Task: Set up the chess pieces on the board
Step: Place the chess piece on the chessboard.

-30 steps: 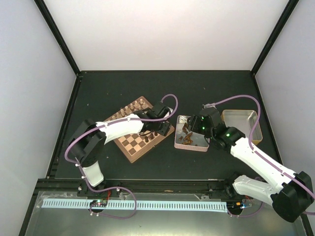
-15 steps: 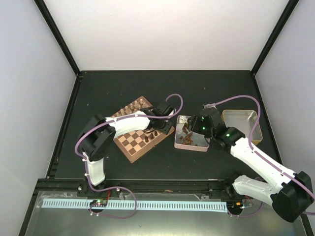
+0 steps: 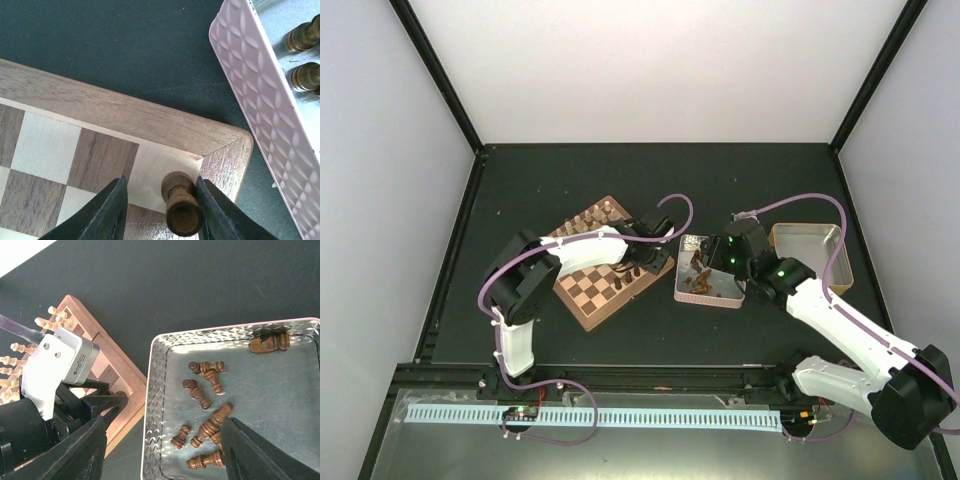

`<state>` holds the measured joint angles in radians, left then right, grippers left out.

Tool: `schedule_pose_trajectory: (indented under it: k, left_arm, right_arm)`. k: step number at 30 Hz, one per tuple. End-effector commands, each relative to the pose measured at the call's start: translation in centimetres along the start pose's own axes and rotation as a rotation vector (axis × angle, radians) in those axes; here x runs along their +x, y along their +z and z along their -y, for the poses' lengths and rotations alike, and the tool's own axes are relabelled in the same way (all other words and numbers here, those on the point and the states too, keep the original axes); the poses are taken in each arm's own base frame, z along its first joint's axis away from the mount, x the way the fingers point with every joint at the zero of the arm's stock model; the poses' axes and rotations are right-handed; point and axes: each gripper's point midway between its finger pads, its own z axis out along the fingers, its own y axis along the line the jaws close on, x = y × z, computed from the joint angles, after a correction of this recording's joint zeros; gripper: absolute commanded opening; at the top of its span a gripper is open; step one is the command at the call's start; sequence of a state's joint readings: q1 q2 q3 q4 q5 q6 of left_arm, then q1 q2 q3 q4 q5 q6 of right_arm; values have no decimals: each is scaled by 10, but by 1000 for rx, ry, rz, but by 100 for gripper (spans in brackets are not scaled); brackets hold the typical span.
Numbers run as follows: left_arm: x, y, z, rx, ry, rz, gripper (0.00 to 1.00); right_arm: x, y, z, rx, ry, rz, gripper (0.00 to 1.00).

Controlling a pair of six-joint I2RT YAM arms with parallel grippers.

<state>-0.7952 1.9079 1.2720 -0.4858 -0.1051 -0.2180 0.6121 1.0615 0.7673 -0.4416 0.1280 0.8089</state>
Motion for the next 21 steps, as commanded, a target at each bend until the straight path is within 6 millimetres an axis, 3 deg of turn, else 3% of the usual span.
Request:
schedule_pose_trajectory:
  k: [1,12,17,21]
  left_arm:
    - [-10,-1,-1,-15,11,13,38]
    - [-13,-3,-2,-17,5,24,33]
    - [-17,-10,5,25,0,37,41]
    - [-25,-31,9,64,-12,80,49]
  right_arm:
    - [-4,0,0,-4,0,18,64]
    - [0,4,3,2,-2,3,64]
    - [6,10,5,12,-13,-21,64]
    - [12,21,6,27,-49,-55,61]
